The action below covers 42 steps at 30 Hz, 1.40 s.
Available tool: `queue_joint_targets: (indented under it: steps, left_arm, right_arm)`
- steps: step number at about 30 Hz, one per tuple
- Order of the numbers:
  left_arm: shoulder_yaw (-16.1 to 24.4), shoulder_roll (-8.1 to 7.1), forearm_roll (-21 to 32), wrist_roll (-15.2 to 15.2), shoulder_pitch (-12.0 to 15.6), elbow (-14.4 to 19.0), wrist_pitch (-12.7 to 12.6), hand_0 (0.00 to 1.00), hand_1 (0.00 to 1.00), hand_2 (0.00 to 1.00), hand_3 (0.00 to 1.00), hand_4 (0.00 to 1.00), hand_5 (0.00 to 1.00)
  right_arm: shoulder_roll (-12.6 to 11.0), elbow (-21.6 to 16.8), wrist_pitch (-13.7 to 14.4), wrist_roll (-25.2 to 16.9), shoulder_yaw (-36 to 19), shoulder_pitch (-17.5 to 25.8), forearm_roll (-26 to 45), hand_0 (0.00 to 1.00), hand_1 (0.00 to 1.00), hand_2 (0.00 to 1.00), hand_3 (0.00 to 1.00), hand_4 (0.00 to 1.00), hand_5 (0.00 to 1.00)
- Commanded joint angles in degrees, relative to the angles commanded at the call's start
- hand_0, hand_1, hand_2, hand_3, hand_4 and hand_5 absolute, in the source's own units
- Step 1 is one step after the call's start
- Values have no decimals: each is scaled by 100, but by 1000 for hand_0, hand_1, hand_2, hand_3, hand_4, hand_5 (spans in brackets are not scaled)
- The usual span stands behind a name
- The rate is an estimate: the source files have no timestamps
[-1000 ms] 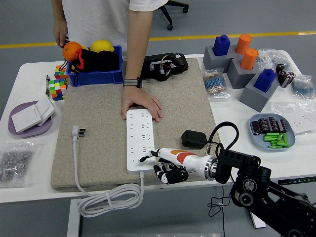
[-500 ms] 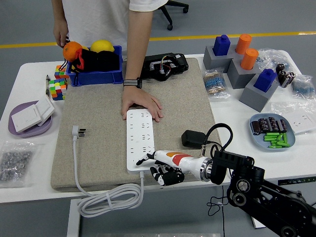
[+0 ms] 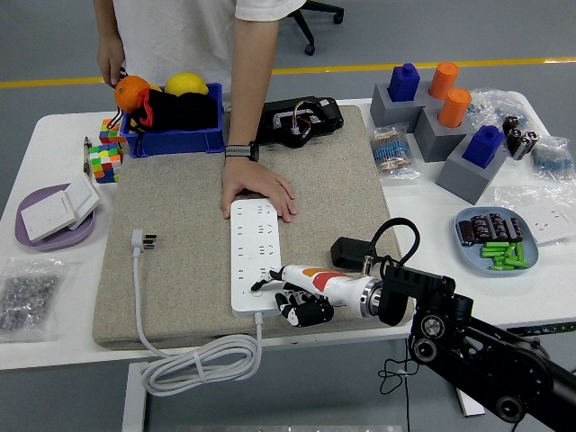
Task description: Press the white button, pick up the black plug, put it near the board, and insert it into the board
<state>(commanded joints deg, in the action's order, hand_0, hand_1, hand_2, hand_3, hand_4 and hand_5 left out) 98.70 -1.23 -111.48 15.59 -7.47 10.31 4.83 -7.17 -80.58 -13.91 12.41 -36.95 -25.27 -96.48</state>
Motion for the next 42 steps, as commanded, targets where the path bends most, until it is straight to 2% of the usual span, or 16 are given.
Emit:
queue_joint_targets:
  steps: [13,25,27,29,30,32,35,36,41,42]
  left_arm:
    - [5,5,-39,2,-2,0,0,787,737,704,767,544,463]
    - [9,0,-65,4,-6,0,5,786,737,705,767,543,461]
    - [0,0,-51,3,-5,0,5,786,737,705,767,543,461]
    - [9,2,-59,4,-4,0,5,786,737,705,767,543,461]
    - [12,4,-60,4,-3,0,4,786,737,704,767,543,461]
    - [5,7,-57,1,-1,0,3,786,737,704,767,543,461]
    - [3,7,-50,4,2,0,4,786,737,704,767,543,461]
    - [0,7,-43,3,4,0,3,787,738,705,767,543,457]
    - [2,16,-42,11,13,0,4,787,738,705,767,543,457]
    - [-15,17,-26,11,13,0,7,787,738,705,767,542,457]
  right_arm:
    - [-49,146,6,-7,122,-16,-53,2,21,160,832,124,2]
    - [-75,-402,14,-90,-114,-67,61,2,21,161,830,126,2]
    - [-79,-489,90,-229,-178,-55,19,2,21,161,830,126,2]
    - [-73,-535,284,-504,-283,-18,-76,2,21,161,830,126,2]
    - [-70,-543,373,-644,-329,-1,-118,2,38,145,826,180,2]
    - [-71,-531,614,-999,-492,55,-208,2,38,145,826,180,2]
    - [-90,-505,778,-1315,-676,112,-325,2,38,145,826,180,2]
    - [-99,-500,812,-1373,-737,129,-387,501,395,451,739,636,41]
    - [-133,-489,867,-1485,-980,196,-634,501,395,451,739,636,41]
    - [-139,-467,866,-1494,-1018,209,-660,883,843,818,847,886,153]
